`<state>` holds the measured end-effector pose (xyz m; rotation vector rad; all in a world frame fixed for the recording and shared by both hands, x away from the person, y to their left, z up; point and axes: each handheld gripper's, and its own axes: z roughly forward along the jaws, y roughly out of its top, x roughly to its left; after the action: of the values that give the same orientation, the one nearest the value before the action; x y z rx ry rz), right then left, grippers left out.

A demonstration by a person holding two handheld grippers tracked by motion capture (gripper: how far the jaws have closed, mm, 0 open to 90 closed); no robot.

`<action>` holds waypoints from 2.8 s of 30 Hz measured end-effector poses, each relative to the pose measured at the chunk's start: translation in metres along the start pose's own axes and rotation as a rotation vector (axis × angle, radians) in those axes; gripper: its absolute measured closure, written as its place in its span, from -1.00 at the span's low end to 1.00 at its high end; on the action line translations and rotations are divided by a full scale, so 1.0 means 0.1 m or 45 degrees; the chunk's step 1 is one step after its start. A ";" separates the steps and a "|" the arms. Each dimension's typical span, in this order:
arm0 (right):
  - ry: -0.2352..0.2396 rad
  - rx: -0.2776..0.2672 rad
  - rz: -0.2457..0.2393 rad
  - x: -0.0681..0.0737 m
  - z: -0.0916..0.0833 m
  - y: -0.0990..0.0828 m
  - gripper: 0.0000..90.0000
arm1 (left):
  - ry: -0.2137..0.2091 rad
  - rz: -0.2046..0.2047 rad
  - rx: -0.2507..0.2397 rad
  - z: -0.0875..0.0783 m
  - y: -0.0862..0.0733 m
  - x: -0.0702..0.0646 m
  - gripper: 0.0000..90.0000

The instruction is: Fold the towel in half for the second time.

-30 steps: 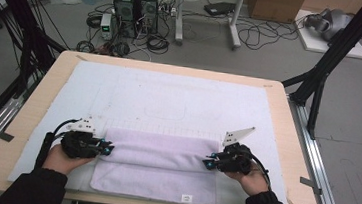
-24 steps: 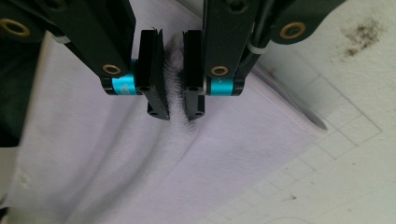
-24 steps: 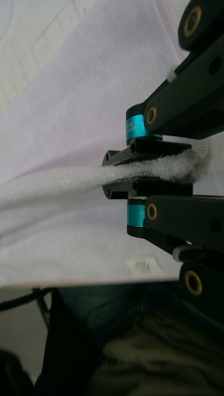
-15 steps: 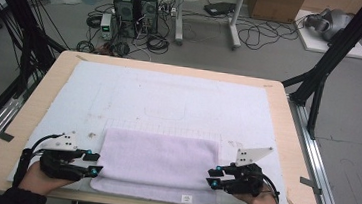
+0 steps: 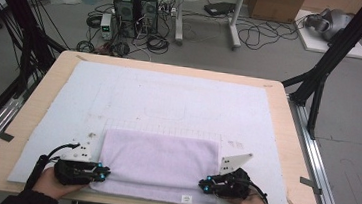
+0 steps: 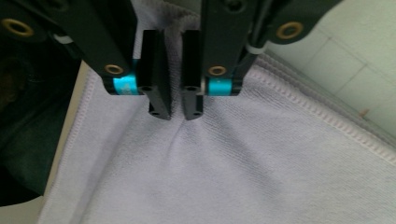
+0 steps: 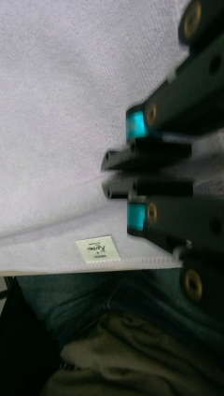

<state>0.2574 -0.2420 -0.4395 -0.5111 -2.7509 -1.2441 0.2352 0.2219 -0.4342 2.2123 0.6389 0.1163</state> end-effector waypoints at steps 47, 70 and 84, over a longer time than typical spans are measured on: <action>-0.319 -0.134 0.245 -0.80 -0.10 0.11 -0.09 | 0.344 -0.204 -0.071 0.23 0.22 0.70 -0.08; -0.294 -0.087 0.186 -0.71 -0.03 0.10 0.69 | 0.241 -0.274 -0.132 0.24 0.16 0.72 0.63; -0.280 -0.110 0.176 -0.68 -0.15 0.19 0.79 | 0.344 -0.181 -0.150 0.17 0.27 0.59 0.76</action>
<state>0.3265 -0.2595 -0.4296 -0.8800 -2.7848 -1.3518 0.3021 0.2243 -0.4329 2.0474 0.9115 0.3742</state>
